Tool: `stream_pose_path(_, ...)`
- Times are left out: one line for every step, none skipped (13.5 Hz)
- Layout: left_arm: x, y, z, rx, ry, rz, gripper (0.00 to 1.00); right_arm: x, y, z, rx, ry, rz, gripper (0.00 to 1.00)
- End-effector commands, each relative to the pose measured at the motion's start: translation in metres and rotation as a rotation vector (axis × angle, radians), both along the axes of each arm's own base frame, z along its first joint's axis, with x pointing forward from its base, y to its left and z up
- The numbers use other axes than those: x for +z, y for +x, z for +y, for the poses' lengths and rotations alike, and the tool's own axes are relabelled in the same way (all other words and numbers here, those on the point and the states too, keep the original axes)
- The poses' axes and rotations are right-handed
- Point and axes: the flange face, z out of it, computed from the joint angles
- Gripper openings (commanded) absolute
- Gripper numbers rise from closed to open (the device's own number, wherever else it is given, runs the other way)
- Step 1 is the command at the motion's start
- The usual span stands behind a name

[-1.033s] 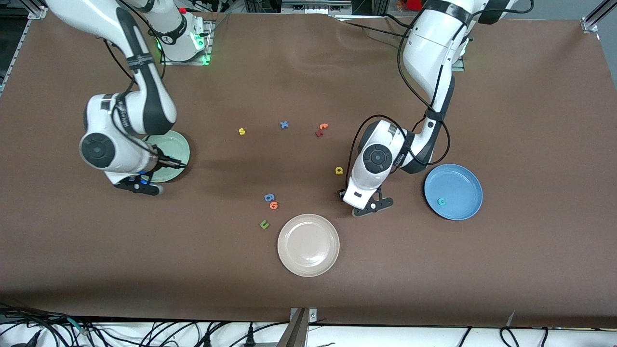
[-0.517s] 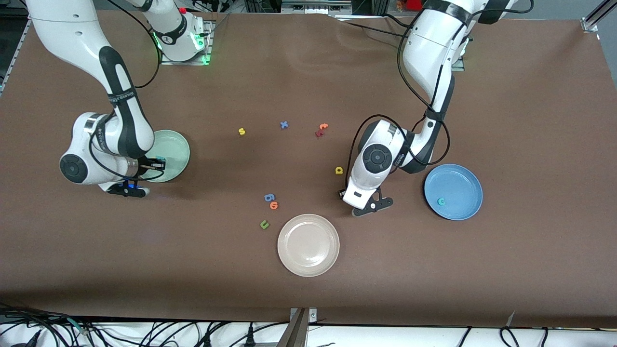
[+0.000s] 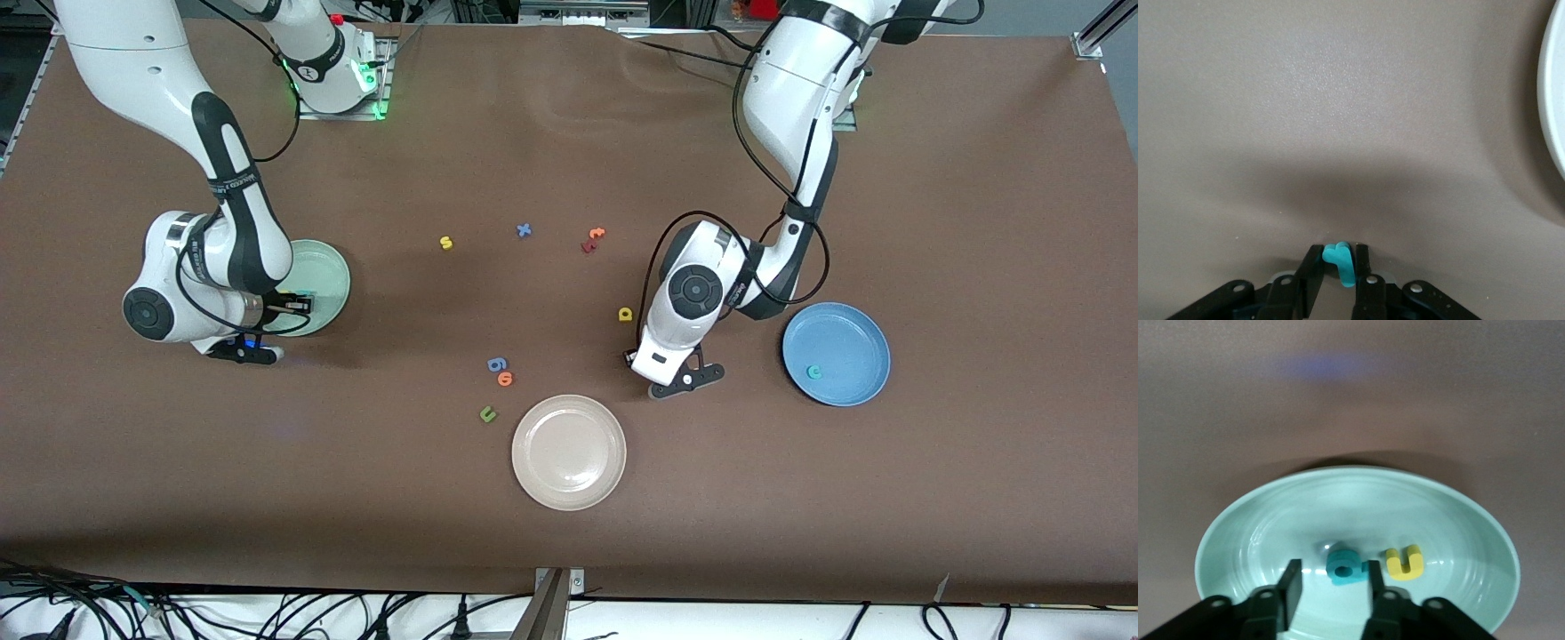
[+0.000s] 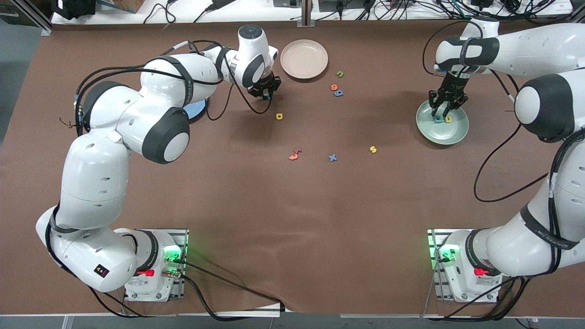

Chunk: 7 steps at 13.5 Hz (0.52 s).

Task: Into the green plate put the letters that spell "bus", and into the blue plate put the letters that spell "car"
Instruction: 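Place the p on the green plate while the left places the 1 on blue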

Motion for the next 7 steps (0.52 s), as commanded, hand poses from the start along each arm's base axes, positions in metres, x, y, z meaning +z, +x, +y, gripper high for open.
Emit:
stream_pose_path(-0.016, -0.008, -0.005, 0.012, -0.013, 0.015, 0.2, 0.013, -0.001, 0.002, -0.005, 0.03, -0.01, 0.98)
stream_pose_path(-0.017, -0.007, -0.004, 0.012, -0.013, 0.016, 0.18, 0.022, 0.001, 0.003, -0.017, 0.031, -0.012, 0.98)
stream_pose_path(-0.016, -0.007, -0.004, 0.011, -0.013, 0.015, 0.16, 0.039, 0.001, 0.009, -0.023, 0.037, -0.021, 0.98)
stream_pose_path(-0.016, -0.007, -0.004, 0.008, -0.013, 0.014, 0.16, 0.054, 0.0, 0.012, -0.052, 0.036, -0.02, 0.98)
stream_pose_path(-0.015, -0.007, -0.004, 0.001, -0.014, 0.014, 0.16, 0.07, -0.001, 0.017, -0.08, 0.034, -0.019, 0.98)
stream_pose_path(-0.013, -0.004, -0.002, -0.004, -0.012, 0.013, 0.15, 0.085, -0.002, 0.023, -0.104, 0.031, -0.023, 0.98)
stream_pose_path(-0.008, 0.0, 0.002, -0.019, -0.008, 0.013, 0.13, 0.099, -0.004, 0.029, -0.121, 0.028, -0.022, 0.98)
